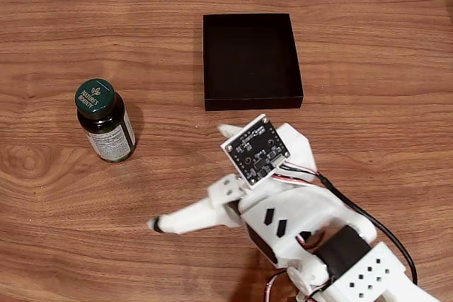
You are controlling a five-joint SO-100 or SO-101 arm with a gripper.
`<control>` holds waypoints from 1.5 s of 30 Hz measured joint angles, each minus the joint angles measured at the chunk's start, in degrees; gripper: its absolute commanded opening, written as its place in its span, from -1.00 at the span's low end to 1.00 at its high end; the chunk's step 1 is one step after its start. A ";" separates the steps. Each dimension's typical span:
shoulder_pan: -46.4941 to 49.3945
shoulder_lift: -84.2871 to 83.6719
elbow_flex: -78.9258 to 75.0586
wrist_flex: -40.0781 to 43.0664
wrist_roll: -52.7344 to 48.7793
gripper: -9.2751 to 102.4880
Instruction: Pick up the pill bottle and place it in the black box.
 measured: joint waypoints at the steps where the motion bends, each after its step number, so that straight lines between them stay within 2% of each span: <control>1: -0.62 -2.02 0.00 -3.69 -1.05 0.22; 6: -1.49 -12.30 0.00 -18.72 -3.87 0.21; 21: 0.00 -48.78 -1.23 -50.10 -7.12 0.17; 29: -0.18 -63.54 -7.82 -56.51 -8.44 0.15; 45: -3.52 -74.71 -14.50 -60.91 -8.44 0.14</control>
